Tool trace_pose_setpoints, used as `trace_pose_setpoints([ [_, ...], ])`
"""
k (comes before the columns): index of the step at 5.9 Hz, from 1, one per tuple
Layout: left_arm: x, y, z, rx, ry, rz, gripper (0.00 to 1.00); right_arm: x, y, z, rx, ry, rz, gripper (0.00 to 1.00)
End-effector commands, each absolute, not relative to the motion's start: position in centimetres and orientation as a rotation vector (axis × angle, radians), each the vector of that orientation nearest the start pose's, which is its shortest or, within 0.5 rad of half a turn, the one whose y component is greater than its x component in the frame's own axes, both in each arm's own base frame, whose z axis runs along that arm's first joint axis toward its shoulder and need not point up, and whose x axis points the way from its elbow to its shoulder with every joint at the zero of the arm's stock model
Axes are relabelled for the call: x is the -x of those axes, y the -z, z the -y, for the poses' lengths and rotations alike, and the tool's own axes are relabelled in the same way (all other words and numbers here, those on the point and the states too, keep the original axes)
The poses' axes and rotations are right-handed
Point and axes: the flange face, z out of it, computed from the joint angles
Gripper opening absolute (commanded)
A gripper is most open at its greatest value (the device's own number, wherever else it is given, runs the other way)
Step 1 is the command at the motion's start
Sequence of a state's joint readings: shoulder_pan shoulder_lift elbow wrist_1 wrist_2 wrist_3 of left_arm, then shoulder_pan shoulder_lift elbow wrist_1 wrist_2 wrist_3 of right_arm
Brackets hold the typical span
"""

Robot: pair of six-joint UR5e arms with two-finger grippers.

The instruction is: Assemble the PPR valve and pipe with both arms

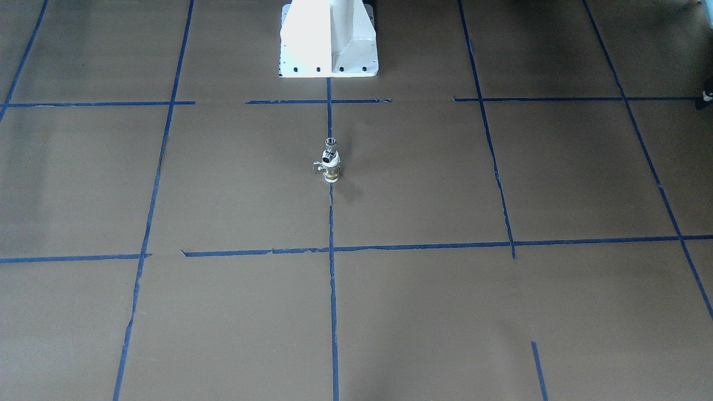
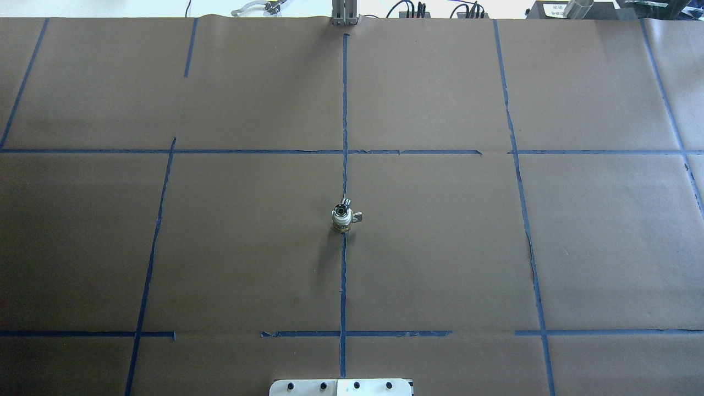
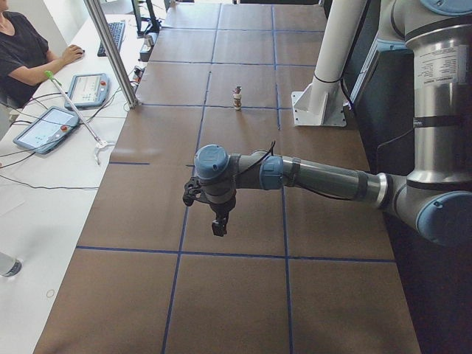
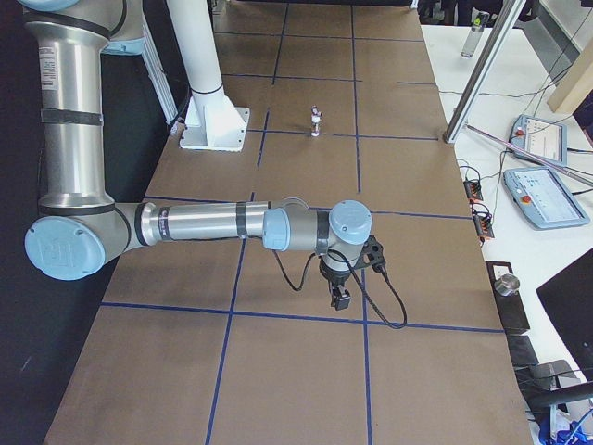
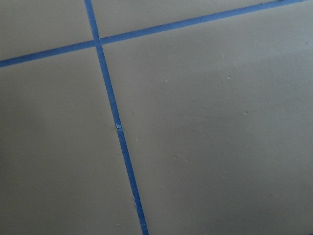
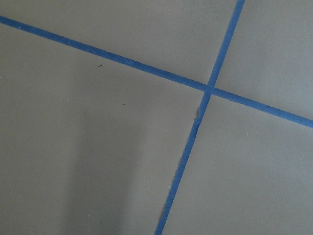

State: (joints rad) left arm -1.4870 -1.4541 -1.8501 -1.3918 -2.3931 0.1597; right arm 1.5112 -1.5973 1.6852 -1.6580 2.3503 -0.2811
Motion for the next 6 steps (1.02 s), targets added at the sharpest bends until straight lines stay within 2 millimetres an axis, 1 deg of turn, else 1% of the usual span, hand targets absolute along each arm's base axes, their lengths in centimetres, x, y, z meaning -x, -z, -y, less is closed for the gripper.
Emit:
trace_pose_setpoints([
  [1,2.2,-59.6,44.4,-0.015,-0.217,-0.856,1.00,-3.3,-62.4,48.2,-0.089,0.327,0.784,1.00],
  [2,2.2,-58.7,44.0,-0.030,-0.220,-0.874,1.00,-2.8,-62.8,47.9,-0.078,0.332,0.787,1.00],
  [3,2.3,-59.0,44.0,-0.025,-0.219,-0.865,1.00,-2.8,-62.6,47.9,-0.083,0.336,0.787,1.00],
  [6,2.2,-58.3,44.4,-0.032,-0.224,-0.863,1.00,-2.6,-62.5,47.9,-0.085,0.343,0.787,1.00],
])
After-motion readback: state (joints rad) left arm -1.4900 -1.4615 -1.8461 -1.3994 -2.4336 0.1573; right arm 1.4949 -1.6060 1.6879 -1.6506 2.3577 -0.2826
